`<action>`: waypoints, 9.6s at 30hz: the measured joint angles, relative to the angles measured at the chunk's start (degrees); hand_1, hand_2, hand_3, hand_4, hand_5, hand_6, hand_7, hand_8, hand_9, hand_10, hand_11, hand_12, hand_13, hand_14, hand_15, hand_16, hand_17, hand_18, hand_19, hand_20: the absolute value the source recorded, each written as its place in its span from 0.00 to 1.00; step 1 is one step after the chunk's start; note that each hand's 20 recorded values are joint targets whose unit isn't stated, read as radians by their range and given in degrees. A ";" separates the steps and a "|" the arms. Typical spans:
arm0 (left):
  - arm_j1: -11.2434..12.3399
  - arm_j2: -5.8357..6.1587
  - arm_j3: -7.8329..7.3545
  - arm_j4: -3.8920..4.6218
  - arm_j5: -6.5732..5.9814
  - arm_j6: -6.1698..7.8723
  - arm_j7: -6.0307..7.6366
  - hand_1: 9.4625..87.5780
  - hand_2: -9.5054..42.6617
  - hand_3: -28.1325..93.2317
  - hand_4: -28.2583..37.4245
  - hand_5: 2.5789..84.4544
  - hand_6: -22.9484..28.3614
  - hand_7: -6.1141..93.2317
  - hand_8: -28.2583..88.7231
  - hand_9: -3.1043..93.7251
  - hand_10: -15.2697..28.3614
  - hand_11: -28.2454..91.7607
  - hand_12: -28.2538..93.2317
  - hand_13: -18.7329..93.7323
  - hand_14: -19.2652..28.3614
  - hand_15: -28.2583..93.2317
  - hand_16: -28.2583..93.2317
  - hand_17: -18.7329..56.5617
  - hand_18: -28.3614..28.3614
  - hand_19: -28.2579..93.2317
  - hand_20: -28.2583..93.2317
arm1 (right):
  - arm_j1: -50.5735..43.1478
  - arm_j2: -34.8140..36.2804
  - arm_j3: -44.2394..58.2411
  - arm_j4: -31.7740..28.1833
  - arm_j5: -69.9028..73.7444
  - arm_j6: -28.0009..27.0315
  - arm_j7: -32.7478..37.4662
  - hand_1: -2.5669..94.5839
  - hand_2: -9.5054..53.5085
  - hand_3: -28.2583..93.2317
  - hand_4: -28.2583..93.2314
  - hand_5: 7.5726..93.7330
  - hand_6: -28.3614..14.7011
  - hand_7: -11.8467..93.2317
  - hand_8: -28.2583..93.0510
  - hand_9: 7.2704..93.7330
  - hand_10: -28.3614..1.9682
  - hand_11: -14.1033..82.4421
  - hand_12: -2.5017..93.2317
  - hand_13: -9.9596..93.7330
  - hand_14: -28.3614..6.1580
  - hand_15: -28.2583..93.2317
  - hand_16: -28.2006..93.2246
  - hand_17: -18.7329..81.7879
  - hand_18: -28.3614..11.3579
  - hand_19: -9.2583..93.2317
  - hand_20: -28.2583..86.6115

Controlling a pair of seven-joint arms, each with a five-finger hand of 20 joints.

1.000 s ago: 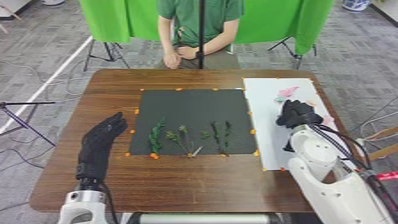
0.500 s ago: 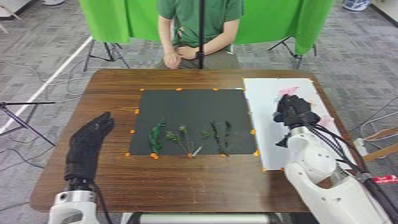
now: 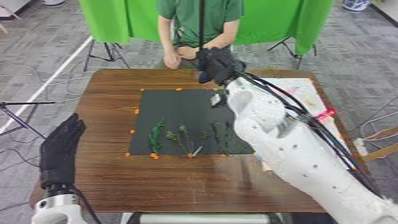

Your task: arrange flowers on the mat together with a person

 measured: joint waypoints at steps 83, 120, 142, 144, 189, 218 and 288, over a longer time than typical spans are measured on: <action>-1.51 -0.30 5.47 0.80 1.39 -6.63 -1.31 0.22 0.16 0.78 0.12 0.53 0.50 0.19 0.18 0.47 0.64 0.35 0.34 0.46 0.70 0.31 0.23 0.35 0.65 0.25 0.37 | -48.40 -6.20 43.02 -27.66 51.74 10.23 -28.92 0.10 0.22 0.85 0.08 0.34 0.65 0.18 0.16 0.36 0.46 0.18 0.11 0.34 0.51 0.28 0.32 0.32 0.41 0.13 0.46; -4.15 0.14 7.70 1.21 3.73 -9.38 -0.36 0.22 0.15 0.78 0.12 0.55 0.51 0.19 0.18 0.49 0.65 0.36 0.34 0.48 0.71 0.31 0.23 0.36 0.66 0.26 0.38 | -66.47 -10.13 44.53 -27.14 66.37 7.60 -38.42 0.09 0.21 0.89 0.07 0.35 0.65 0.20 0.15 0.37 0.47 0.18 0.11 0.35 0.50 0.30 0.30 0.33 0.44 0.11 0.47; -4.17 0.16 7.59 1.12 3.72 -9.44 -0.36 0.22 0.16 0.78 0.12 0.55 0.51 0.19 0.18 0.50 0.65 0.37 0.34 0.48 0.71 0.32 0.23 0.37 0.66 0.26 0.38 | -65.80 -10.03 44.56 -27.03 66.48 7.16 -38.43 0.09 0.21 0.89 0.07 0.36 0.65 0.20 0.15 0.35 0.48 0.18 0.11 0.36 0.49 0.30 0.30 0.34 0.44 0.11 0.47; -4.07 0.16 7.51 1.06 3.72 -9.43 -0.37 0.22 0.16 0.79 0.12 0.55 0.51 0.19 0.18 0.50 0.65 0.37 0.34 0.48 0.71 0.32 0.23 0.37 0.66 0.26 0.38 | -65.80 -10.02 44.52 -27.03 66.48 7.24 -38.43 0.09 0.21 0.89 0.07 0.36 0.65 0.20 0.15 0.35 0.49 0.18 0.11 0.36 0.49 0.30 0.30 0.34 0.44 0.11 0.47; -2.02 -0.01 7.28 -0.38 3.71 -7.43 -0.44 0.22 0.16 0.78 0.12 0.55 0.51 0.19 0.18 0.49 0.65 0.37 0.34 0.48 0.71 0.32 0.23 0.36 0.66 0.26 0.38 | -34.92 22.73 45.02 -4.78 -7.01 -16.43 -0.29 0.31 0.00 0.76 0.00 0.51 0.63 0.22 0.16 0.68 0.43 0.31 0.20 0.87 0.56 0.55 0.43 0.63 0.23 0.88 0.64; -1.63 -0.29 6.34 -0.57 3.72 -7.27 -1.10 0.22 0.16 0.78 0.12 0.55 0.51 0.19 0.18 0.50 0.65 0.37 0.34 0.48 0.71 0.32 0.23 0.36 0.66 0.26 0.38 | -33.39 20.25 39.04 4.50 2.38 -0.88 2.17 0.73 0.00 0.60 0.09 0.89 0.68 0.27 0.27 1.00 0.62 0.40 0.28 1.00 0.81 0.74 0.36 0.93 0.52 1.00 0.51; 0.52 0.10 2.49 -0.76 2.52 -4.81 -1.13 0.21 0.15 0.78 0.12 0.54 0.51 0.19 0.18 0.49 0.65 0.36 0.34 0.48 0.72 0.32 0.23 0.36 0.66 0.26 0.38 | 1.12 -1.80 -11.71 2.79 -2.48 -17.50 -8.64 0.45 0.00 0.79 0.04 0.74 0.78 0.27 0.13 1.00 0.62 0.54 0.22 1.00 0.82 0.74 0.37 0.90 0.48 1.00 0.61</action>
